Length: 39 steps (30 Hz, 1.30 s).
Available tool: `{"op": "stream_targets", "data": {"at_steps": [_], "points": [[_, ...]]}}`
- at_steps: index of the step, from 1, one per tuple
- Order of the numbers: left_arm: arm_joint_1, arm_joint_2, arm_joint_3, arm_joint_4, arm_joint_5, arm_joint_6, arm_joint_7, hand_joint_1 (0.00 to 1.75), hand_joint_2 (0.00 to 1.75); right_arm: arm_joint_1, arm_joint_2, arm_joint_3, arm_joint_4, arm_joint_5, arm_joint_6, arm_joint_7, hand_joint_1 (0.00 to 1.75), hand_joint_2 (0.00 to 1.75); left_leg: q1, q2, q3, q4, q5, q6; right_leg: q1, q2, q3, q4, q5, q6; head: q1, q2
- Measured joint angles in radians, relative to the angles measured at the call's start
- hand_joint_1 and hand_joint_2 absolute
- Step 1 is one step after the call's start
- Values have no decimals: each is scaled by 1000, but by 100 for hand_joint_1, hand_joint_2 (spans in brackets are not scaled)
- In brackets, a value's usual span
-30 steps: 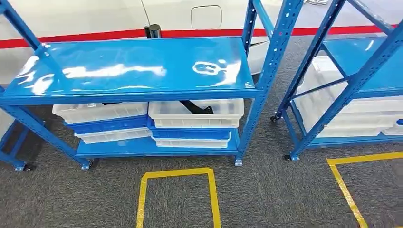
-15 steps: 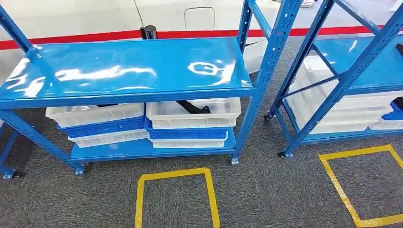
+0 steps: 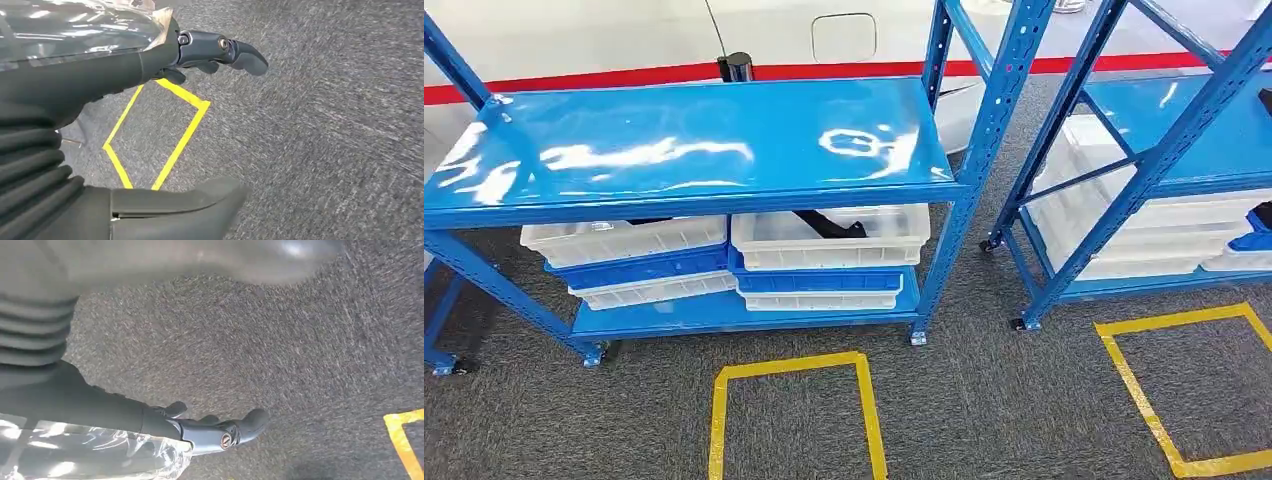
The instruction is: Take the parts from the cabinet and place them on the table.
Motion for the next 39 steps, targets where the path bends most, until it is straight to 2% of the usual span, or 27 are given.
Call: {"op": "stream_targets", "data": {"at_steps": [15,16,39], "points": [[50,46,-328,-33,269,-105,33,0,175,51,-36,255,-29,-204,135,37,0,175,1,0,-2,0,0,0,0,0,-1,0,0,0,0,0],[55,49,-349,-37,286,-111,34,0,0,55,-39,272,-32,-218,144,39,0,0,1,0,-2,0,0,0,0,0,-1,0,0,0,0,0],[148,116,-864,-118,701,-271,81,0,0,133,-86,680,-106,-535,351,101,0,0,1,0,-4,0,0,0,0,0,-3,0,0,0,0,0]]}}
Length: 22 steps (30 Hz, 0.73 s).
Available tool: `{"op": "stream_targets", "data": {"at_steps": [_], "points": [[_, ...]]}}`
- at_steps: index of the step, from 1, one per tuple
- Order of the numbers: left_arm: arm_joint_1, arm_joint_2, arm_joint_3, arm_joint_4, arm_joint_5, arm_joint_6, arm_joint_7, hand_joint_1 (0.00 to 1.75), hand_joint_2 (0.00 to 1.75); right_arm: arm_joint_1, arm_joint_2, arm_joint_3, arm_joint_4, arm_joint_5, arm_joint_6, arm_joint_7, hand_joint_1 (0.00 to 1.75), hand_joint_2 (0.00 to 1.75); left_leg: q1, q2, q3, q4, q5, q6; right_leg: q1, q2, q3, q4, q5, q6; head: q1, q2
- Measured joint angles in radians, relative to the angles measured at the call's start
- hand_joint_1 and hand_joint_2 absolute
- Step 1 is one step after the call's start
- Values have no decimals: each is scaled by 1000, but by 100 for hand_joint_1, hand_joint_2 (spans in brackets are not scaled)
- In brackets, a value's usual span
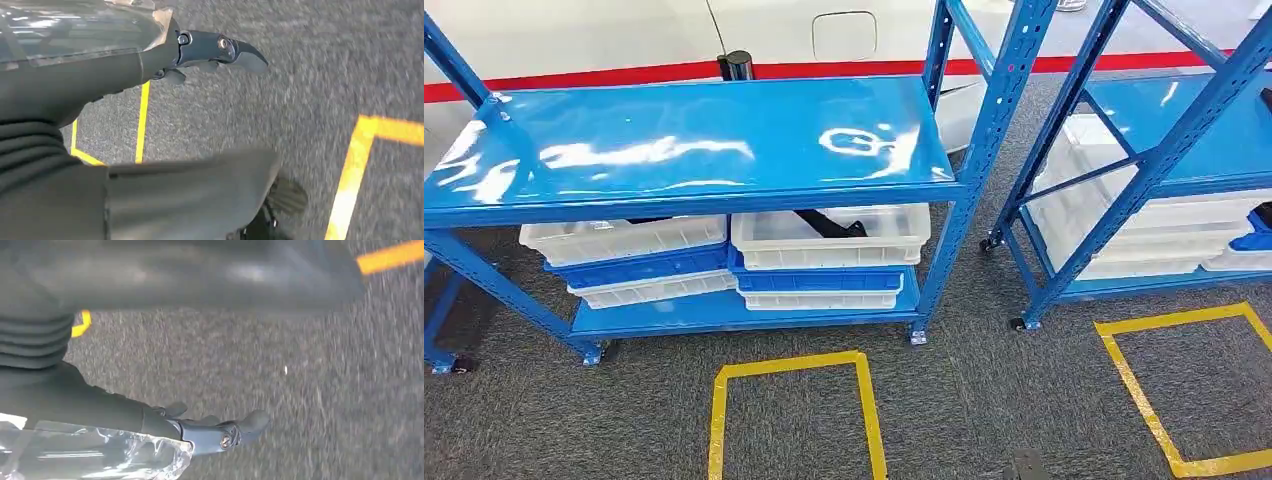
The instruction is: Take the parts from the cabinet and place them on the table.
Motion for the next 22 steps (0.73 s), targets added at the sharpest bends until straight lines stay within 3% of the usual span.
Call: {"op": "stream_targets", "data": {"at_steps": [10,11,12,22], "points": [[40,27,-223,-34,185,-72,24,0,0,34,-20,177,-31,-141,93,28,0,0,0,0,0,0,0,0,0,0,-1,0,0,0,0,0],[43,29,-242,-36,201,-79,25,0,0,37,-22,192,-35,-154,101,31,0,175,0,0,0,0,0,0,0,0,-1,0,0,0,0,0],[47,32,-262,-40,221,-85,26,0,0,40,-24,208,-38,-169,111,32,0,0,0,0,0,0,0,0,0,0,-1,0,0,0,0,0],[58,43,-341,-51,271,-103,34,0,0,51,-32,272,-48,-209,137,42,0,0,0,0,0,0,0,0,0,0,0,0,0,0,0,0]]}}
